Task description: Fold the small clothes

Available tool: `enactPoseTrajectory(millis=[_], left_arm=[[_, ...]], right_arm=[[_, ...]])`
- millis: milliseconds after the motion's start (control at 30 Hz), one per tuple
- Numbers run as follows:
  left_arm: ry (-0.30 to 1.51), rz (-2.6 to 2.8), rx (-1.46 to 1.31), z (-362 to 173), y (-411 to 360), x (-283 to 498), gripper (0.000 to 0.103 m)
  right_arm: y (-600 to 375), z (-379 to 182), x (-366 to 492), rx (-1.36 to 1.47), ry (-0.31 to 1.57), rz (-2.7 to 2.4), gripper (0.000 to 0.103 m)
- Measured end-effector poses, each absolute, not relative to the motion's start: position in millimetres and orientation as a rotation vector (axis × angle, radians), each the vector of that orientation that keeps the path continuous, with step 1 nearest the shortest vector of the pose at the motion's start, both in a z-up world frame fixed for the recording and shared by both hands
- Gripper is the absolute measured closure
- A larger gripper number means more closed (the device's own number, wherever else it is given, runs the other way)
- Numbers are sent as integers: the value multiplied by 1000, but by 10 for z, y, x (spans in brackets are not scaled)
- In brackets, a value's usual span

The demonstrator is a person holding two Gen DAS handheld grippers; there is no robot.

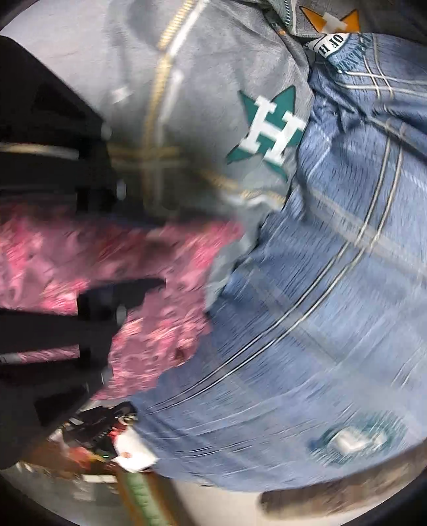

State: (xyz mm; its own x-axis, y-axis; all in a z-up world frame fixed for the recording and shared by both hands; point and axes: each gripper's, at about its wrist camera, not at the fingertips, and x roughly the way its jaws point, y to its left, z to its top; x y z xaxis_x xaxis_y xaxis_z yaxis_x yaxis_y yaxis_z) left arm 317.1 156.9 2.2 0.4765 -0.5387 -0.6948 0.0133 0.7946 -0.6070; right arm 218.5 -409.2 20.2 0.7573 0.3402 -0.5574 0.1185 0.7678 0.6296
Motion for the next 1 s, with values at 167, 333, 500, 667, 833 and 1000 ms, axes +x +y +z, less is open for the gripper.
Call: enactPoseTrajectory(millis=[167,333,500,667,833,1000], left_arm=[[1186,-341,-406,-207,1159,3001,64],[1155,-392,-514,12,1422,2561,64],[1139,-461,-590,69,1457,1885,50],[1193,-534,-684,-220,1257,1505,50],[1219,-455,-736,-376,1177,1616,50],[1181,-388,-819,-353,1282,1731,84]], right_arm=[[-3863,189,2020,567,846,42,87],[-3978,544,1365,635,746,7,54],[-4248,379,683,703,741,-58,49],[-4152,129,541,871,742,-24,49],[-4009,-36,763,929,743,-29,49],[-4027,-2,825,978,714,12,98]])
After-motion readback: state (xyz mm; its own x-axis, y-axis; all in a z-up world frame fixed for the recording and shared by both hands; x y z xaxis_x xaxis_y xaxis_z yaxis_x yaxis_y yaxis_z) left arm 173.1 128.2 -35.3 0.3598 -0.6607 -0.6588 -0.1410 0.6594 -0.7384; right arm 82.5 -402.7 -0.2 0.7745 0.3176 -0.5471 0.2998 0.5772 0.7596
